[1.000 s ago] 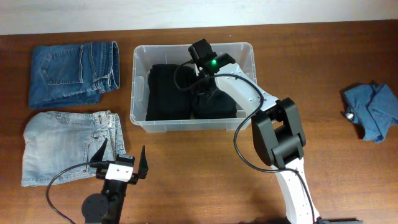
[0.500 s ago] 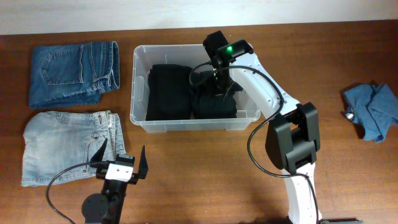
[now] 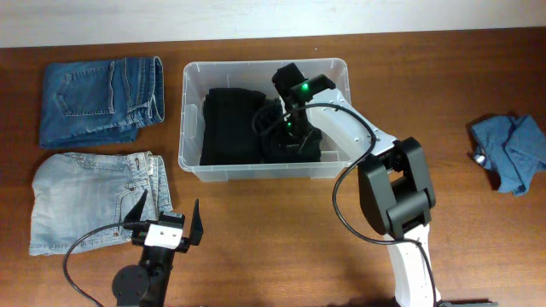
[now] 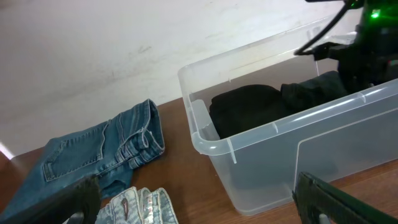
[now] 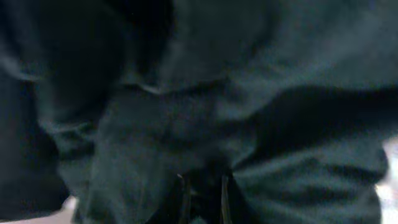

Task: Pack container
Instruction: 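Move the right gripper out to the light-blue cloth on the right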

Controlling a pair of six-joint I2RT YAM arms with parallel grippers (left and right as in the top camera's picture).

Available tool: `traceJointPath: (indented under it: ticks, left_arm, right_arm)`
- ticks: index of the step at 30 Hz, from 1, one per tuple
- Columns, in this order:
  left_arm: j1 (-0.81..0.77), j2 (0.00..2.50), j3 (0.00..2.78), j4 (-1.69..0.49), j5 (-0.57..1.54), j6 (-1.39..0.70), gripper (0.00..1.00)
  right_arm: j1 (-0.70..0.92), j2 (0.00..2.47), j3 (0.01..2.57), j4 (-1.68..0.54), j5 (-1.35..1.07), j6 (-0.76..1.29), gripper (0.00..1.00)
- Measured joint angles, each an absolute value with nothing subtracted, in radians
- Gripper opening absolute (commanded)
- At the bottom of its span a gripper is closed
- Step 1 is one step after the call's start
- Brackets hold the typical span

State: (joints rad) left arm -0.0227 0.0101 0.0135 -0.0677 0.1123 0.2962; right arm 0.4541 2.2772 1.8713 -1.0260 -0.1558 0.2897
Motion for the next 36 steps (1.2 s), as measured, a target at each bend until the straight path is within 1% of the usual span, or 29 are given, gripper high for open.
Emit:
traceJointPath:
  ticks: [3,7,10,12,14,15,16,17,18,19,20,22,25,26,27,29,33,36]
  left_arm:
    - [-0.023,0.010,0.014,-0.067,0.112,0.296,0.99]
    - [-0.023,0.010,0.014,-0.068,0.112,0.296,1.00]
    - [-0.023,0.010,0.014,-0.067,0.112,0.296,0.99]
    - [-0.023,0.010,0.014,-0.067,0.112,0.296,0.99]
    - [-0.023,0.010,0.014,-0.068,0.112,0.296,0.99]
    - [-0.023,0.010,0.014,-0.067,0.112,0.296,0.99]
    - [-0.023,0.010,0.014,-0.068,0.112,0.296,0.99]
    - [-0.023,0.010,0.014,-0.068,0.112,0.296,0.99]
    - [-0.023,0.011,0.014,-0.067,0.112,0.296,0.99]
    - [-0.023,0.011,0.014,-0.067,0.112,0.296,0.99]
    - [-0.023,0.011,0.014,-0.067,0.112,0.296,0.99]
    - [-0.023,0.011,0.014,-0.067,0.112,0.296,0.99]
    - [-0.023,0.011,0.014,-0.068,0.112,0.296,0.99]
    - [-0.023,0.011,0.014,-0.068,0.112,0.296,0.99]
    - [-0.023,0.011,0.014,-0.068,0.112,0.296,0.99]
    - [-0.023,0.011,0.014,-0.067,0.112,0.296,0.99]
    - [-0.023,0.011,0.014,-0.067,0.112,0.296,0.99]
    - [-0.023,0.011,0.014,-0.068,0.112,0.296,0.99]
  right_arm:
    - [0.461,2.277,1.871,-0.992,-0.204,0.312,0.10]
    - [0.461,2.277,1.869,-0.980,-0.224,0.335,0.10]
    - [0.461,2.278,1.875,-0.987,-0.226,0.340,0.17]
    - [0.461,2.278,1.904,-1.031,-0.204,0.343,0.30]
    - [0.461,2.278,1.990,-1.142,-0.133,0.344,0.45]
    - [0.461,2.275,2.047,-1.199,-0.093,0.346,0.60]
    - [0.461,2.268,2.111,-1.243,-0.050,0.342,0.68]
    - [0.457,2.264,2.166,-1.294,-0.024,0.343,0.80]
    - [0.453,2.256,2.227,-1.344,0.004,0.339,0.83]
    - [0.439,2.243,2.316,-1.425,0.042,0.332,0.95]
    - [0.430,2.237,2.342,-1.447,0.055,0.331,0.99]
    - [0.384,2.218,2.429,-1.530,0.096,0.325,0.99]
    - [0.229,2.177,2.527,-1.611,0.138,0.329,0.99]
    - [0.138,2.165,2.549,-1.641,0.146,0.330,0.99]
    - [0.093,2.161,2.554,-1.650,0.153,0.330,0.99]
    - [-0.056,2.159,2.557,-1.679,0.164,0.332,0.99]
    - [-0.314,2.159,2.516,-1.658,0.143,0.312,0.99]
    - [-0.415,2.159,2.453,-1.589,0.088,0.268,0.99]
